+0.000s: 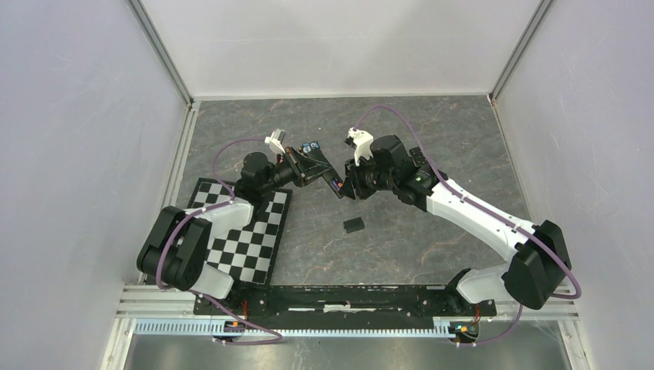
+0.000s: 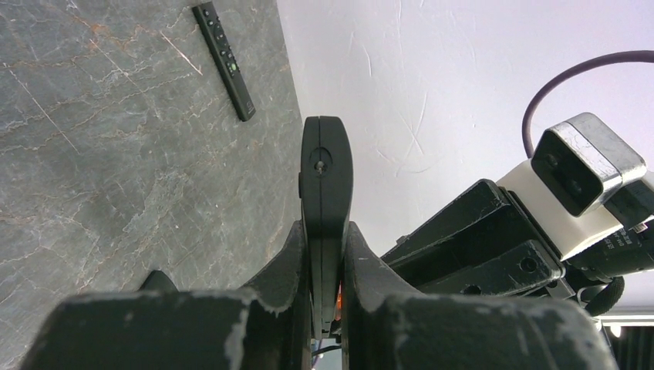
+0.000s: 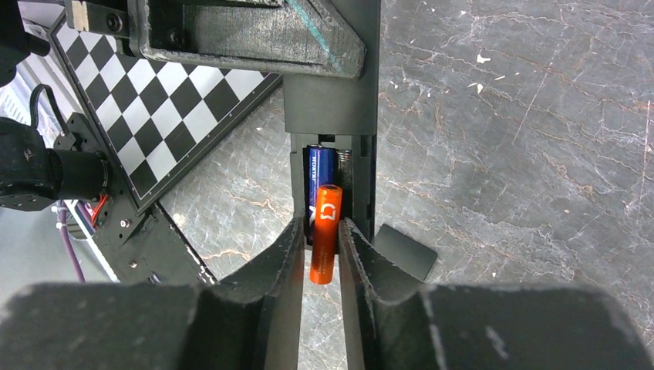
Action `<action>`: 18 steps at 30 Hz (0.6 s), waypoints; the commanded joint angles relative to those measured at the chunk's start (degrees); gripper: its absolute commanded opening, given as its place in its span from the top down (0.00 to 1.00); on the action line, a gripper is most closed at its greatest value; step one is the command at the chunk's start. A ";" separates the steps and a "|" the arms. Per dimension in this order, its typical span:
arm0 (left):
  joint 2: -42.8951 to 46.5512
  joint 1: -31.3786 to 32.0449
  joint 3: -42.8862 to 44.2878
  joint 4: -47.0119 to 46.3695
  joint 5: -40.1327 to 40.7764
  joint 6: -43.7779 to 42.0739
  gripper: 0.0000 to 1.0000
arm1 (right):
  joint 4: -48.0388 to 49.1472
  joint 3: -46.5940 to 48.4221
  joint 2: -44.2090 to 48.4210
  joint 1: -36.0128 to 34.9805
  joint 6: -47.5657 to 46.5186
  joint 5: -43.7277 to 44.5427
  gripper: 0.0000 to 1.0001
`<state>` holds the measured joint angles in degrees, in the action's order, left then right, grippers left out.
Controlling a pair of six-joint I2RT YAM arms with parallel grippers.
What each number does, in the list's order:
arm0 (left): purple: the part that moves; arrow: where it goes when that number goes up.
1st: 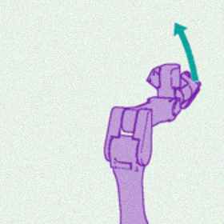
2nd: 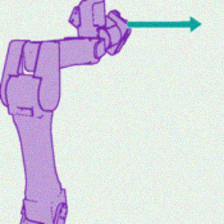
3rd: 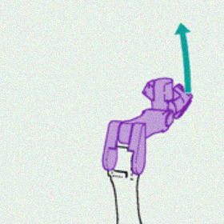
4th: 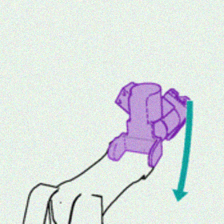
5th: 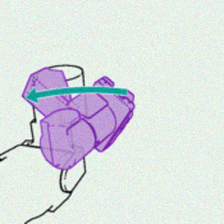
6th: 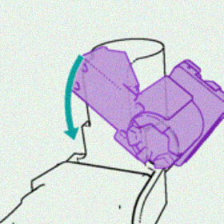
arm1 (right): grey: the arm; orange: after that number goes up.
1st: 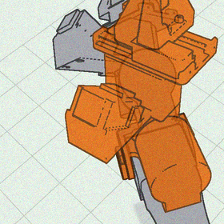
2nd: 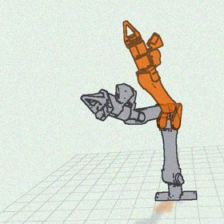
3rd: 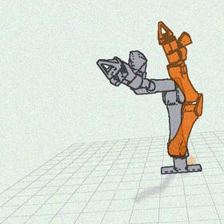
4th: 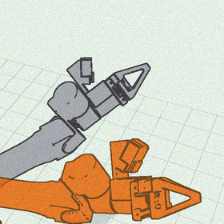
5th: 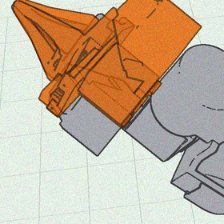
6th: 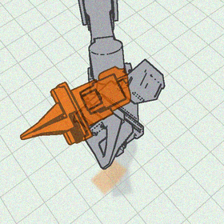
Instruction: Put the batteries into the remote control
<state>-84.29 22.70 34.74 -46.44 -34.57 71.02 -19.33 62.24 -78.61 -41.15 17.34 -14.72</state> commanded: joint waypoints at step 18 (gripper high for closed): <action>0.35 0.50 0.57 -1.38 -1.59 4.65 0.98 | -0.50 3.95 1.22 0.11 2.53 9.69 0.63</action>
<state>-84.42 22.81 34.74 -46.30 -32.93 72.97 -19.68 63.59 -78.61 -41.69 20.05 -11.25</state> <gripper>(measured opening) 0.159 0.370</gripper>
